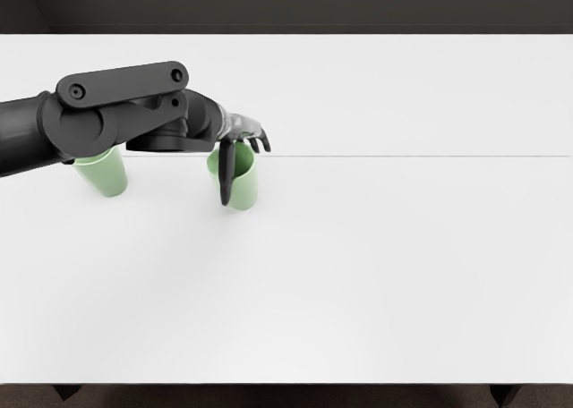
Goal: Pick up cup and place in cup with left hand
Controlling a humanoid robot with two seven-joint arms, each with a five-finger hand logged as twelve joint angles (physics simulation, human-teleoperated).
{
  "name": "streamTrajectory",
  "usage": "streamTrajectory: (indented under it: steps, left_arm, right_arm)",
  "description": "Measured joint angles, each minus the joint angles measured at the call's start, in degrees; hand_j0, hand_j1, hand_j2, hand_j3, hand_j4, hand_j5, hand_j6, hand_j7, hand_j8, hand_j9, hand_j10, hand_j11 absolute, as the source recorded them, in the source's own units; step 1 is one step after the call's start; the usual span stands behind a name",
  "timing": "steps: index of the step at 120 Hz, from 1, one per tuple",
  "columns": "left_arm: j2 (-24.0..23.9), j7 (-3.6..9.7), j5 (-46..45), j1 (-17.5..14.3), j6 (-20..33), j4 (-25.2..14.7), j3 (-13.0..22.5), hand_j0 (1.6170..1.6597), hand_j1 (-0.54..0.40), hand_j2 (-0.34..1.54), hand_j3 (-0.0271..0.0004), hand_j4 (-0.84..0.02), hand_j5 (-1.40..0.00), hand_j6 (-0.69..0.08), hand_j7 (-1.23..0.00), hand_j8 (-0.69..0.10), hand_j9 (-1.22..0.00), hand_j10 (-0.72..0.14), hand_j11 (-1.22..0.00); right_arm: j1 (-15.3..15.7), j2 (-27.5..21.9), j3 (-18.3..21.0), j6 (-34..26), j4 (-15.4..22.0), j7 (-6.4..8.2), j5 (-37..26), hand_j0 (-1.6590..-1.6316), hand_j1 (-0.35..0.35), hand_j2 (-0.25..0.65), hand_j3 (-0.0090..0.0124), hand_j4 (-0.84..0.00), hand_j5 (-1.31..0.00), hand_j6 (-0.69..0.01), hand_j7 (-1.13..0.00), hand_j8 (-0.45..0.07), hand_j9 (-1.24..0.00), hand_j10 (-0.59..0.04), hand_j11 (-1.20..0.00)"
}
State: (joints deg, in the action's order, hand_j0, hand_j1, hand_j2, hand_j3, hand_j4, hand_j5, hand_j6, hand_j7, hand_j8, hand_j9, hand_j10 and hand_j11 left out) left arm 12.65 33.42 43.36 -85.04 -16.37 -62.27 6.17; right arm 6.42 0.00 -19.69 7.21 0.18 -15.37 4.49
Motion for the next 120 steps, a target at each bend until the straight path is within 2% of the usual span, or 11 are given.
streamTrajectory:
  steps: [32, 54, 55, 63, 66, 72, 84, 90, 95, 110, 120]
  left_arm:
    - [0.4, 0.03, -0.4, -0.3, 0.5, -0.1, 0.6, 1.6571, -0.087, 0.28, -0.0001, -0.293, -0.39, -0.290, -0.40, -0.271, -0.42, -0.269, -0.42]
    - [0.7, -0.02, -1.4, -1.7, 0.8, -0.1, 0.7, 1.6582, 0.192, 0.19, 0.0000, -0.390, -0.46, -0.381, -0.47, -0.364, -0.49, -0.356, -0.50]
    - [0.7, -0.03, -1.1, -1.8, 0.7, -0.1, 0.8, 1.6583, 0.183, 0.18, 0.0000, -0.399, -0.46, -0.391, -0.47, -0.292, -0.50, -0.365, -0.51]
    - [1.1, -0.02, -1.2, -2.0, 0.7, -0.1, 1.0, 1.6587, 0.195, 0.18, 0.0000, -0.441, -0.49, -0.433, -0.50, -0.375, -0.53, -0.406, -0.54]
    - [1.1, -0.03, -1.2, -2.0, 0.7, -0.1, 1.0, 1.6588, 0.164, 0.17, 0.0000, -0.458, -0.51, -0.389, -0.52, -0.354, -0.54, -0.423, -0.55]
    - [1.1, -0.01, -1.2, -2.0, 0.6, -0.2, 1.1, 1.6583, 0.150, 0.15, 0.0000, -0.488, -0.53, -0.436, -0.55, -0.347, -0.57, -0.440, -0.59]
    - [1.4, 0.05, -1.3, -2.0, 0.4, -0.2, 1.1, 1.6580, 0.049, 0.18, 0.0000, -0.520, -0.62, -0.322, -0.63, -0.293, -0.65, -0.390, -0.66]
    - [1.5, 0.13, -1.2, -2.1, 0.4, -0.2, 1.1, 1.6578, -0.036, 0.16, 0.0000, -0.541, -0.65, -0.363, -0.66, -0.338, -0.67, -0.456, -0.69]
    - [1.5, 0.19, -1.4, -2.3, 0.3, -0.2, 1.1, 1.6571, -0.064, 0.17, 0.0000, -0.552, -0.69, -0.326, -0.69, -0.309, -0.70, -0.429, -0.71]
    - [1.6, 0.29, -2.7, -3.6, 0.1, -0.3, 1.1, 1.6559, -0.129, 0.21, 0.0000, -0.476, -0.77, -0.252, -0.76, -0.212, -0.77, -0.349, -0.77]
    - [2.9, 0.31, -3.9, -5.5, 0.0, -0.4, 1.9, 1.6557, -0.160, 0.30, 0.0000, -0.448, -0.82, -0.213, -0.79, -0.203, -0.78, -0.370, -0.79]
  right_arm:
    - [0.0, 0.0, 0.0, 0.0, 0.0, 0.00, 0.0, -1.6581, -0.349, 0.000, 0.0000, -0.001, 0.00, -0.001, 0.00, -0.001, 0.00, 0.000, 0.00]
    - [0.0, 0.0, 0.0, 0.0, 0.0, 0.00, 0.0, -1.6581, -0.349, 0.000, 0.0000, -0.001, 0.00, -0.001, 0.00, -0.001, 0.00, 0.000, 0.00]
    - [0.0, 0.0, 0.0, 0.0, 0.0, 0.00, 0.0, -1.6581, -0.349, 0.000, 0.0000, -0.001, 0.00, -0.001, 0.00, -0.001, 0.00, 0.000, 0.00]
    - [0.0, 0.0, 0.0, 0.0, 0.0, 0.01, 0.0, -1.6581, -0.349, 0.000, 0.0000, -0.001, 0.00, -0.001, 0.00, -0.001, 0.00, 0.000, 0.00]
    - [0.0, 0.0, 0.0, 0.0, 0.0, 0.01, 0.0, -1.6581, -0.349, 0.000, 0.0000, -0.001, 0.00, -0.001, 0.00, -0.001, 0.00, 0.000, 0.00]
    - [0.0, 0.0, 0.0, 0.0, 0.0, 0.00, 0.0, -1.6581, -0.349, 0.000, 0.0000, -0.001, 0.00, -0.001, 0.00, -0.001, 0.00, 0.000, 0.00]
    - [0.0, 0.0, 0.0, 0.0, 0.0, -0.01, 0.0, -1.6581, -0.349, 0.000, 0.0000, -0.001, 0.00, -0.001, 0.00, -0.001, 0.00, 0.000, 0.00]
    - [0.0, 0.0, 0.0, 0.0, 0.0, 0.00, 0.0, -1.6581, -0.349, 0.000, 0.0000, -0.001, 0.00, -0.001, 0.00, -0.001, 0.00, 0.000, 0.00]
    - [0.0, 0.0, 0.0, 0.0, 0.0, 0.01, 0.0, -1.6581, -0.349, 0.000, 0.0000, -0.001, 0.00, -0.001, 0.00, -0.001, 0.00, 0.000, 0.00]
    - [0.0, 0.0, 0.0, 0.0, 0.0, 0.00, 0.0, -1.6581, -0.349, 0.000, 0.0000, -0.001, 0.00, -0.001, 0.00, -0.001, 0.00, 0.000, 0.00]
    - [0.0, 0.0, 0.0, 0.0, 0.0, 0.00, 0.0, -1.6581, -0.349, 0.000, 0.0000, -0.001, 0.00, -0.001, 0.00, -0.001, 0.00, 0.000, 0.00]
